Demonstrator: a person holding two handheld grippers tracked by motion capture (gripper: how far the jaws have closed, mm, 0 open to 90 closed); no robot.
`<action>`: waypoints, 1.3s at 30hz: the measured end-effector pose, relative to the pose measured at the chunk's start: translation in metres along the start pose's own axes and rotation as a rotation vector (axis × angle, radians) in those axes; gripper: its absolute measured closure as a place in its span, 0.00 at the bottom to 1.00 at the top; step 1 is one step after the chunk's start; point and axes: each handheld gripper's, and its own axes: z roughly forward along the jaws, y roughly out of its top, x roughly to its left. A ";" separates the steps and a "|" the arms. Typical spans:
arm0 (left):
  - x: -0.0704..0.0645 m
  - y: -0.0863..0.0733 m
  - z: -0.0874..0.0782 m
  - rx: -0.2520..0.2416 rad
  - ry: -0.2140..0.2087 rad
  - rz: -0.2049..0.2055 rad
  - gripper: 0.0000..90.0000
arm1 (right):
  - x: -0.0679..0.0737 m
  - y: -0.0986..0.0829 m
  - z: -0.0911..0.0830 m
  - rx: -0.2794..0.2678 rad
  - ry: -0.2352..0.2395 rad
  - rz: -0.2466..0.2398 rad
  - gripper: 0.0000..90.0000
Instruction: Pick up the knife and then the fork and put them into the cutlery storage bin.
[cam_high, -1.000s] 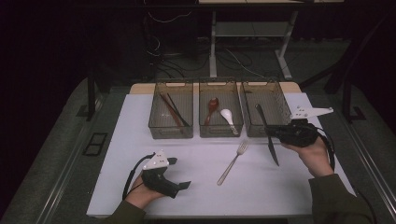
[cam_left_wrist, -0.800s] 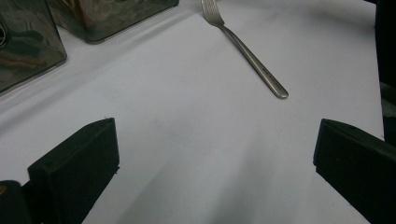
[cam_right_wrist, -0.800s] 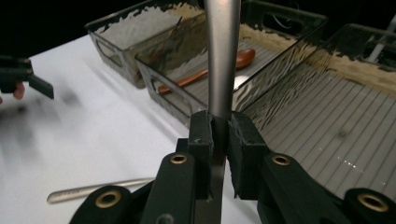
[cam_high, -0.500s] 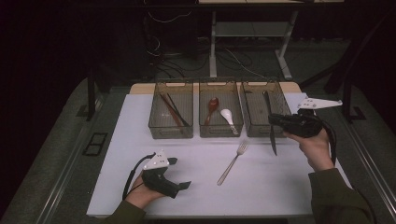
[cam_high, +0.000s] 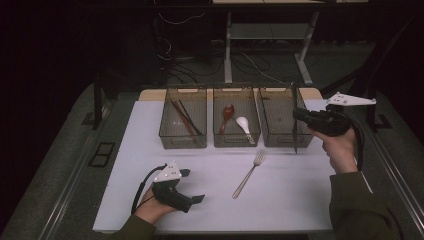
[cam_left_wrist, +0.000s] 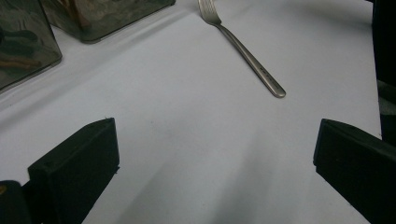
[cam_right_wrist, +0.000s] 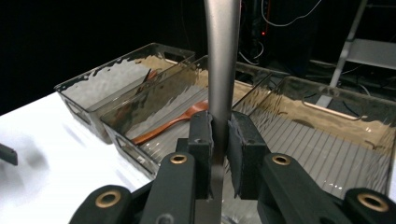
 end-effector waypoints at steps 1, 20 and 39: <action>0.000 0.000 0.000 0.001 0.000 0.003 0.00 | 0.000 0.001 0.000 -0.003 -0.003 0.001 0.89; 0.000 0.000 0.000 -0.004 -0.001 -0.002 0.00 | -0.029 0.055 0.001 -0.096 -0.091 0.002 0.89; 0.000 0.000 0.000 0.001 -0.006 -0.004 0.00 | -0.069 0.040 0.034 0.042 -0.173 0.054 0.89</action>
